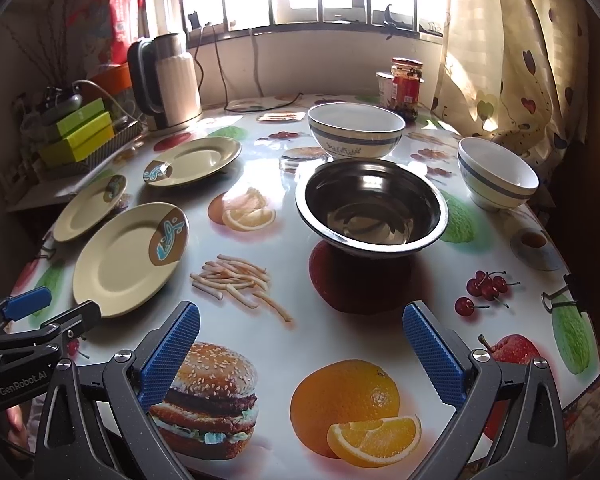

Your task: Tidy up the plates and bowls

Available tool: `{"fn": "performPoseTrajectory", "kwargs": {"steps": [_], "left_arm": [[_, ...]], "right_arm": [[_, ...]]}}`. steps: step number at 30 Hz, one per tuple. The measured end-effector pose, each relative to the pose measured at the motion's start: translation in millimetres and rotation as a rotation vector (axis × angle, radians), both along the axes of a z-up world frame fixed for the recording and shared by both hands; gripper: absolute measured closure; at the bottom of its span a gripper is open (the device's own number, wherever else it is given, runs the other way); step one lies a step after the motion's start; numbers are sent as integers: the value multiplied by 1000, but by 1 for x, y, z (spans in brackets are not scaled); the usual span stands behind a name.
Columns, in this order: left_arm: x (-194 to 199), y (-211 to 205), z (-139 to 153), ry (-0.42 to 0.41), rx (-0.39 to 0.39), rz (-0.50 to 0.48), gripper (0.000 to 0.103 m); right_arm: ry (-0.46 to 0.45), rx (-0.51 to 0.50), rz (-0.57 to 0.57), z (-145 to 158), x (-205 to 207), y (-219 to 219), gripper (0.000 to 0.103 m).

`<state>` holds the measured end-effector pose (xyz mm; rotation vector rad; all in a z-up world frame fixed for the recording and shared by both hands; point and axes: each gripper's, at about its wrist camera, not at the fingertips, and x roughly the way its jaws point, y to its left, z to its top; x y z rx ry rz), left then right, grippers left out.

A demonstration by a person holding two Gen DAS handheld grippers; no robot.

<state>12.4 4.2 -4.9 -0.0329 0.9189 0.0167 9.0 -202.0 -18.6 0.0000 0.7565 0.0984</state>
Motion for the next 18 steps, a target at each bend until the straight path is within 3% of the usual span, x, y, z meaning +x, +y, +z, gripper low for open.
{"fn": "performPoseTrajectory", "kwargs": {"steps": [18], "left_arm": [[2, 2, 4, -3, -6, 2, 20]], "right_arm": [[0, 0, -1, 2, 1, -2, 0]]}}
